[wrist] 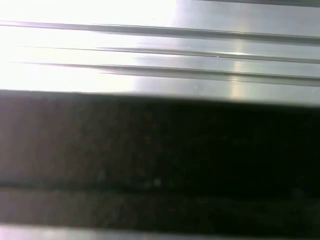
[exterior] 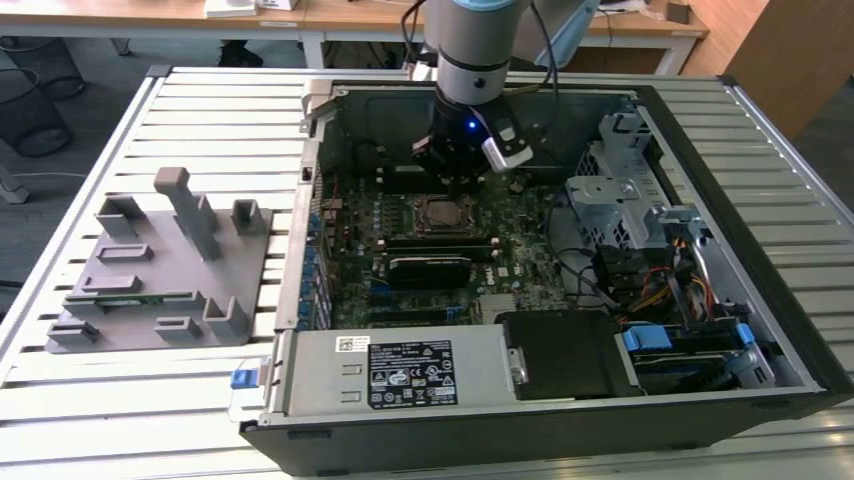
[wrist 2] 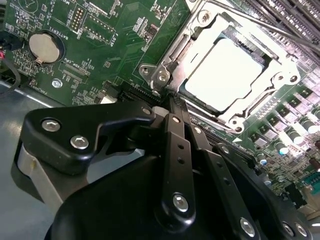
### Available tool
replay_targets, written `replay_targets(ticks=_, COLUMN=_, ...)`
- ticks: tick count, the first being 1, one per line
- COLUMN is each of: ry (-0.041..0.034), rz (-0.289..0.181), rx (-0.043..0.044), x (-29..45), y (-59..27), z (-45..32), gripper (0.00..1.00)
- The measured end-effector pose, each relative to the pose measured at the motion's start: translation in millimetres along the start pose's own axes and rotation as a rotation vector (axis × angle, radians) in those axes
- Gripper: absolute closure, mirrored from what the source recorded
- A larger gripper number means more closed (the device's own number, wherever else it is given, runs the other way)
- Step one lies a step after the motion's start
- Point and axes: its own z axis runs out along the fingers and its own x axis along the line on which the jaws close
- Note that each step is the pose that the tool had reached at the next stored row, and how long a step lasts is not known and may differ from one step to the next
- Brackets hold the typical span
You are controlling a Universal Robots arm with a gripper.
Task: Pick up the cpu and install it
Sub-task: 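Install the first cpu locking lever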
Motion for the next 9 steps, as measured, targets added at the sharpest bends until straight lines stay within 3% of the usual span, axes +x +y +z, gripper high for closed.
replay_targets(ticks=4, ry=0.0004, rz=0.0, rx=0.0013, x=0.1, y=0.2, z=-6.3, gripper=0.89)
replay_targets(ticks=9, ry=0.0005, rz=0.0, rx=0.0023, x=0.1, y=-1.3, z=-7.5, gripper=0.89)
